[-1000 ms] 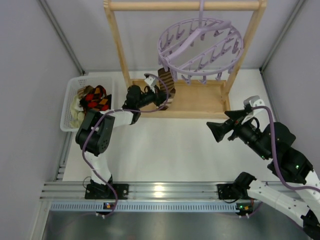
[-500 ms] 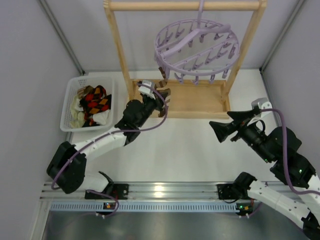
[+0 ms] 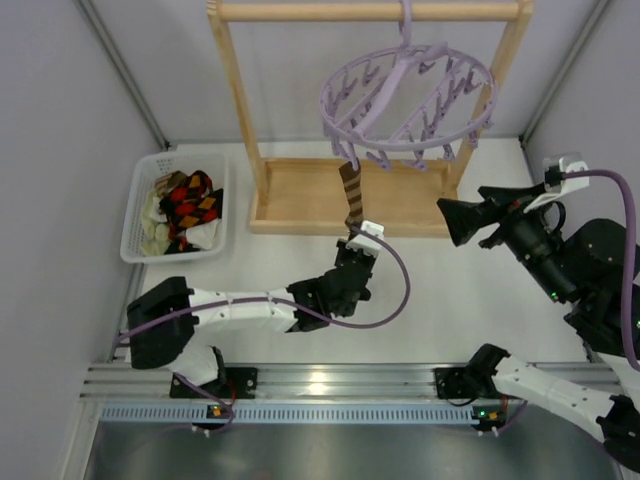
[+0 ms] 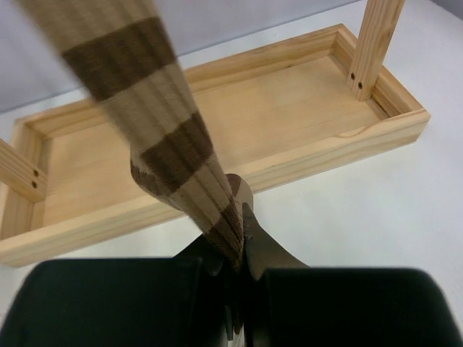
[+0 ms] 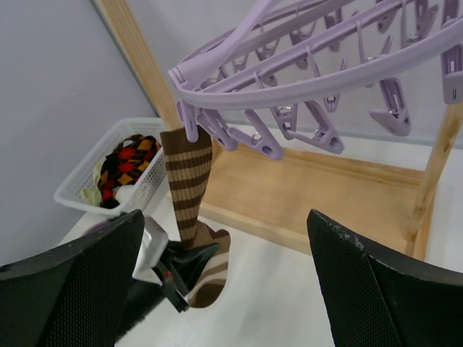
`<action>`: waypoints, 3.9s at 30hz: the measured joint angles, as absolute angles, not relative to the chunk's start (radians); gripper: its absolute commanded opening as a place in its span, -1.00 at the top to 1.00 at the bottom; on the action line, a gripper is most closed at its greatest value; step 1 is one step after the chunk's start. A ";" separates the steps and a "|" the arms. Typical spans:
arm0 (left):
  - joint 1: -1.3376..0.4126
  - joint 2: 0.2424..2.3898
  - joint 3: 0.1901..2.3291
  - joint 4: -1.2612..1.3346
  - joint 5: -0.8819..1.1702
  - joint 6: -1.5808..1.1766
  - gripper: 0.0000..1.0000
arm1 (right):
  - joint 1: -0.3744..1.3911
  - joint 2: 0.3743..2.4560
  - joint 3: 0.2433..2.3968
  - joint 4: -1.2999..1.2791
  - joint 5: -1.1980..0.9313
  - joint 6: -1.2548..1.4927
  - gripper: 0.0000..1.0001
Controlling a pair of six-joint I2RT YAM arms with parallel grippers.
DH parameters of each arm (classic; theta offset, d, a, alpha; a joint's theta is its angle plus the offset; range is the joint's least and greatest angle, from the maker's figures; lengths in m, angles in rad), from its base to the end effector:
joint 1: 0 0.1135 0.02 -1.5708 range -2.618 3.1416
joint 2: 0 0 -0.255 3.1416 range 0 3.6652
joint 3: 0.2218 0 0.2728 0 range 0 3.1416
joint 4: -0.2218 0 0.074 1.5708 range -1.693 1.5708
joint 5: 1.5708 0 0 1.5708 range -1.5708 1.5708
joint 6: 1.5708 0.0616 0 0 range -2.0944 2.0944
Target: Remove the socks clipped to the hanger
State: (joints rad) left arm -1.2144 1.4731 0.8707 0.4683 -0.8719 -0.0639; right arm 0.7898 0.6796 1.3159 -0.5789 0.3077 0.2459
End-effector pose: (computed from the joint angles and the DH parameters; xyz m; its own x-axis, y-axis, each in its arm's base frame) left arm 0.1702 -0.3219 0.2508 -0.0681 0.0653 -0.9955 0.3346 0.9416 0.0389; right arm 0.1065 0.0810 0.4878 -0.0738 0.2551 -0.9641 -0.4599 0.8491 0.2599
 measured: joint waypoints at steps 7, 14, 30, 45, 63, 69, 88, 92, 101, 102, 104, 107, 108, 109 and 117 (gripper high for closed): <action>-1.314 1.700 1.120 0.453 -1.088 0.111 1.00 | 0.789 0.886 1.582 -0.702 0.341 0.220 -0.59; -1.337 1.884 1.309 0.452 -1.192 0.252 1.00 | 0.793 1.165 1.782 -0.804 0.343 0.192 -0.44; -1.271 2.006 1.393 0.453 -1.271 0.343 1.00 | 0.969 1.360 1.879 -0.876 0.482 0.139 -0.45; -1.047 1.784 1.174 0.298 -1.243 0.144 1.00 | 0.973 1.376 1.887 -0.849 0.469 0.141 -0.46; -0.955 1.489 0.973 0.033 -1.171 -0.194 1.00 | 1.048 1.577 2.090 -0.831 0.455 0.140 -0.45; -1.114 1.589 1.060 0.021 -1.207 -0.191 1.00 | 1.063 1.645 2.149 -0.838 0.511 0.132 -0.45; -1.299 1.805 1.324 0.014 -1.273 -0.109 1.00 | 1.063 1.727 2.158 -0.897 0.907 0.097 -0.25; -1.298 1.840 1.361 0.014 -1.269 -0.101 1.00 | 1.063 1.682 2.079 -0.902 0.950 0.104 -0.25; -1.298 1.875 1.379 0.013 -1.245 -0.089 1.00 | 1.063 1.546 1.897 -0.897 1.037 0.128 -0.19; -1.298 1.875 1.383 0.012 -1.244 -0.087 1.00 | 1.061 1.535 1.889 -0.897 1.042 0.127 -0.18; -1.298 1.875 1.391 0.012 -1.238 -0.087 1.00 | 1.054 1.528 1.883 -0.885 1.050 0.124 -0.17; -1.300 1.875 1.407 0.012 -1.229 -0.087 1.00 | 1.036 1.529 1.877 -0.859 1.069 0.113 -0.15; -1.301 1.875 1.411 0.012 -1.228 -0.087 1.00 | 1.031 1.531 1.876 -0.853 1.076 0.112 -0.15; -1.303 1.875 1.417 0.012 -1.227 -0.087 1.00 | 1.023 1.533 1.869 -0.842 1.087 0.107 -0.15; -1.321 1.882 1.430 0.013 -1.222 -0.083 1.00 | 0.992 1.533 1.752 -0.725 1.148 0.069 -0.18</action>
State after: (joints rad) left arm -1.3209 1.8820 1.4303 0.0132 -1.2221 -0.0834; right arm 0.9920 1.5330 1.7519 -0.7254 1.1477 0.0692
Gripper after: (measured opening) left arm 0.024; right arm 0.589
